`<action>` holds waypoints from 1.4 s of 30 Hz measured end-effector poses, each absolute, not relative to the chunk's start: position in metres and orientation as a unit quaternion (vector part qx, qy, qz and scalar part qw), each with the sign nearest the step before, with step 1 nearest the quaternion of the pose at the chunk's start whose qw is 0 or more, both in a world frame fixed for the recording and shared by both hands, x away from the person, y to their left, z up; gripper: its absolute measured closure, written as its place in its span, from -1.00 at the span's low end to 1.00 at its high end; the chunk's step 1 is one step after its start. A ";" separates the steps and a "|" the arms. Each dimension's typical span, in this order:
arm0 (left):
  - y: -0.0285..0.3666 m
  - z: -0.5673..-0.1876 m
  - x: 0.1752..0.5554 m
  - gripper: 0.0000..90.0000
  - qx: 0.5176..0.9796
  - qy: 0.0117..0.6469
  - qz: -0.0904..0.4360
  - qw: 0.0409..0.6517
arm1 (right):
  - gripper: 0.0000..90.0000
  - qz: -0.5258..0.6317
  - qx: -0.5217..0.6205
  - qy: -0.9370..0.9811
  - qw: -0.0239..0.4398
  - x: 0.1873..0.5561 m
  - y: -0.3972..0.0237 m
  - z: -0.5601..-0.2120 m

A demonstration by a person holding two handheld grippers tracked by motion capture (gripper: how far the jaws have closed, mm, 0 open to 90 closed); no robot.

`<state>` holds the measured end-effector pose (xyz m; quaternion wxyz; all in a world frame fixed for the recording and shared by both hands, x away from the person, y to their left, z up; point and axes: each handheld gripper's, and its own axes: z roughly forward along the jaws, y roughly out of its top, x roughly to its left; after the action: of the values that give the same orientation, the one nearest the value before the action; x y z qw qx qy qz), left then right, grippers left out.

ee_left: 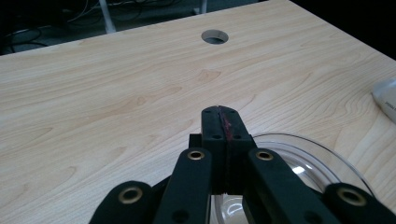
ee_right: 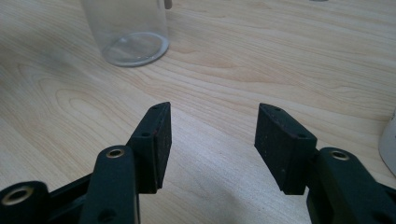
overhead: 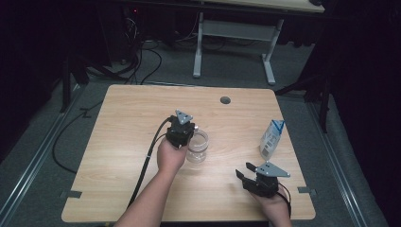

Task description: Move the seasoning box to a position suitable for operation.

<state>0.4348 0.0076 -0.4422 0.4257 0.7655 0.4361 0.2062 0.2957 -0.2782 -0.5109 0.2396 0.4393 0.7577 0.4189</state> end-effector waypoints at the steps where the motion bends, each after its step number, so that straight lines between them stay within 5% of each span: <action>1: 0.007 -0.443 0.436 1.00 0.763 0.438 0.205 0.429 | 0.02 0.418 0.439 0.758 0.240 0.295 -0.278 -0.511; 20: 0.002 -0.450 0.438 1.00 0.771 0.431 0.208 0.420 | 0.01 0.420 0.436 0.758 0.245 0.295 -0.277 -0.510; 42: 0.002 -0.458 0.381 1.00 0.782 0.390 0.175 0.454 | 0.01 0.415 0.434 0.762 0.243 0.295 -0.275 -0.512</action>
<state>0.3811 0.0018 -0.4582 0.4538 0.7818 0.3901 0.1753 0.2947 -0.2747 -0.5120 0.2427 0.4342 0.7616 0.4153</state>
